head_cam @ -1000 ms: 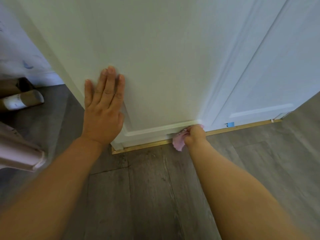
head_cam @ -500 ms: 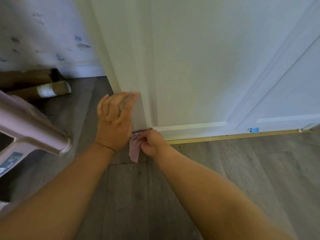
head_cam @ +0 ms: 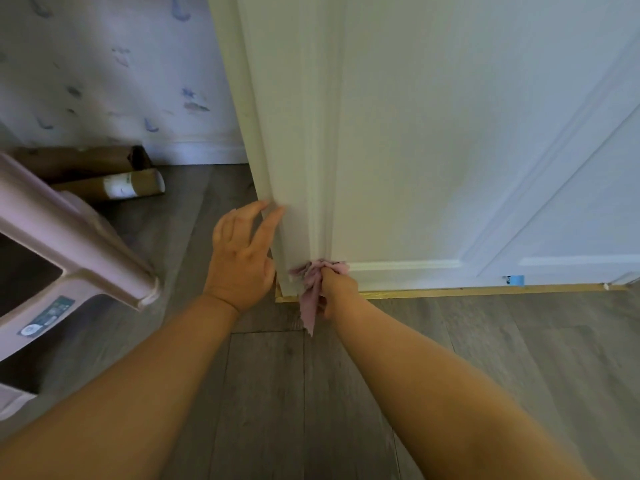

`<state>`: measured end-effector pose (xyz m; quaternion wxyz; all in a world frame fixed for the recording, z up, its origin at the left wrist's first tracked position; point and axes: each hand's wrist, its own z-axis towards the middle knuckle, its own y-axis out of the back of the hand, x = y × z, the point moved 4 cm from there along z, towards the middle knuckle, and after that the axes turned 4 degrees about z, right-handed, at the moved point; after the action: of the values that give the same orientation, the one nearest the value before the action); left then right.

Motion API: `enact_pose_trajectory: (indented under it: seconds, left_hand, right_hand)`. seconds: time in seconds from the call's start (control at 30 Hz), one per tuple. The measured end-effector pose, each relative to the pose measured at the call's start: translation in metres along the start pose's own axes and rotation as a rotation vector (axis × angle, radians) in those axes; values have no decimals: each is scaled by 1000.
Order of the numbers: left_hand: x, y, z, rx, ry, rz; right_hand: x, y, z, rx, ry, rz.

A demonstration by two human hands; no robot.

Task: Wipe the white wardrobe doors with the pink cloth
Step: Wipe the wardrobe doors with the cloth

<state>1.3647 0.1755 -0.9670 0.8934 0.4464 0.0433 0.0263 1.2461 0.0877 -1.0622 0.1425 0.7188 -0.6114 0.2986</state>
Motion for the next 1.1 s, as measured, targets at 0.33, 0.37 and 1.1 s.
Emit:
enact_pose_trajectory:
  seconds: [0.33,0.37,1.1]
  left_hand:
    - [0,5,8,114,25,-155]
    - [-3,5,10,132,7,-184]
    - [-27,-14,15,165,-104,-214]
  right_hand:
    - [37,-6,-48,-233,493,229]
    - [41,-5,-62,-251,639,106]
    - [26,40,-18,-153,1992,-1427]
